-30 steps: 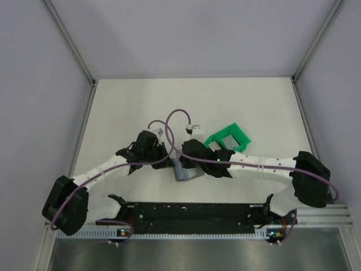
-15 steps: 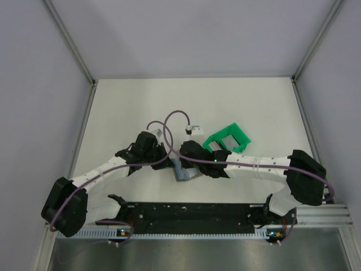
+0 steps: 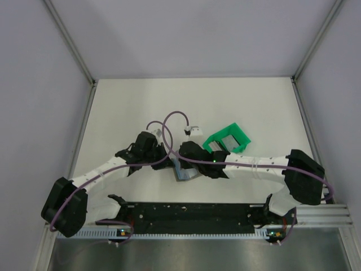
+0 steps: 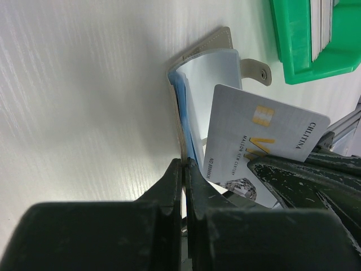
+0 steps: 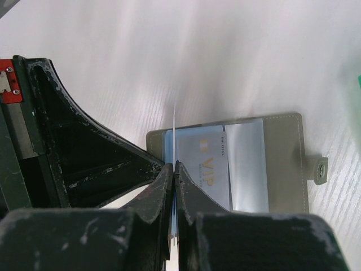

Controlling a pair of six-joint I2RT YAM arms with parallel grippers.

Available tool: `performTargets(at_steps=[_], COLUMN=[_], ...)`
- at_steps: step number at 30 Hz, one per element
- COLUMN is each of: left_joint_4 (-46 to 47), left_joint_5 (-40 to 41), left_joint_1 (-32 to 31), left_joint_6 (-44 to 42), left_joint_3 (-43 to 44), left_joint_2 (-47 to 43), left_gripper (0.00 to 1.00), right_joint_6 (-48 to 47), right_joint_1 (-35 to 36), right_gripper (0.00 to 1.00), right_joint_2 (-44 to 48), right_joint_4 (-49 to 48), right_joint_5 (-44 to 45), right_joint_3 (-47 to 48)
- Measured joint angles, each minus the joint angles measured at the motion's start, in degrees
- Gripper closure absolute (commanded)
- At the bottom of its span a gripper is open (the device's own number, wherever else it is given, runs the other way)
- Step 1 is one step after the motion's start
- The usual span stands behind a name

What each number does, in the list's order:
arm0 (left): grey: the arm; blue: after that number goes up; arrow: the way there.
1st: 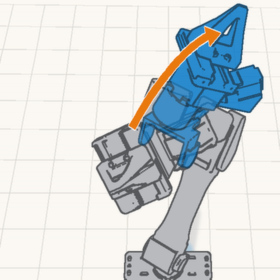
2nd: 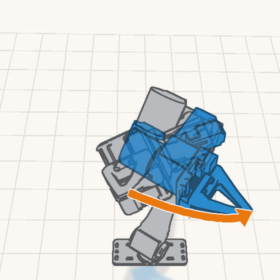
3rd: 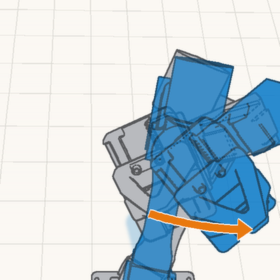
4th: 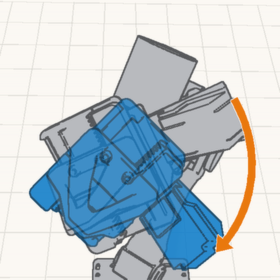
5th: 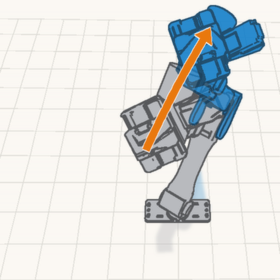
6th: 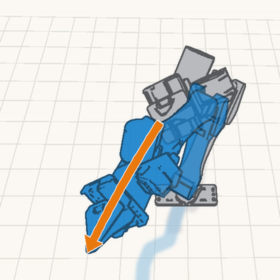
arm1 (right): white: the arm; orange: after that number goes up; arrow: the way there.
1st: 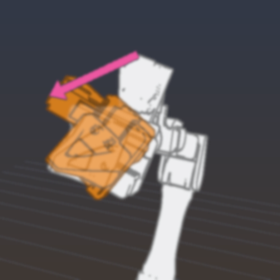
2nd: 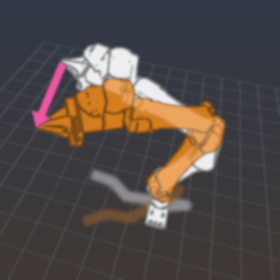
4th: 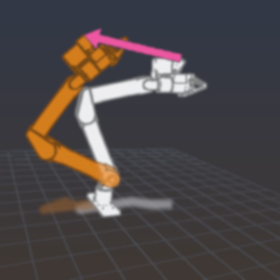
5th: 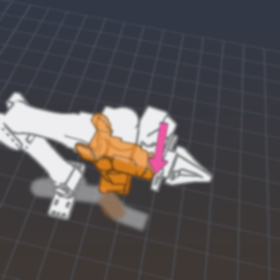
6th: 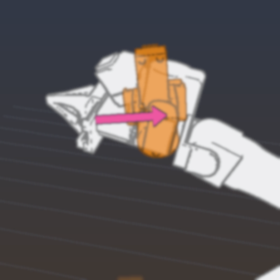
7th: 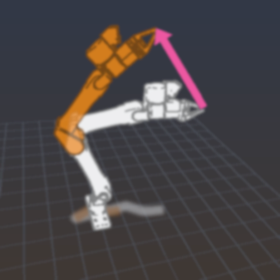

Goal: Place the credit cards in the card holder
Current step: Insert the credit card into the card holder.

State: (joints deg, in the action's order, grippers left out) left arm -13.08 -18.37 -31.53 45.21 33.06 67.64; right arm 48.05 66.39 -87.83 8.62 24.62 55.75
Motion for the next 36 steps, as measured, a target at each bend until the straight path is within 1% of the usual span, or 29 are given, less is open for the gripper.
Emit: performTargets(at_steps=[14, 28, 36], left_joint_4=[0.8, 1.0, 1.0], left_joint_5=[0.0, 0.0, 0.1], left_joint_1=[0.0, 0.0, 0.0], left_joint_6=[0.8, 1.1, 1.1], left_joint_3=[-0.4, -0.5, -0.5], left_joint_2=[0.0, 0.0, 0.0], left_gripper=[1.0, 1.0, 1.0], right_joint_6=[-0.5, -1.6, -2.9], right_joint_1=[0.4, 1.3, 1.3], right_gripper=[1.0, 1.0, 1.0], right_joint_2=[-0.3, -0.9, -0.8], right_joint_4=[-0.1, 1.1, 2.6], right_joint_5=[0.2, 2.1, 4.9], right_joint_3=[0.0, 0.2, 0.2])
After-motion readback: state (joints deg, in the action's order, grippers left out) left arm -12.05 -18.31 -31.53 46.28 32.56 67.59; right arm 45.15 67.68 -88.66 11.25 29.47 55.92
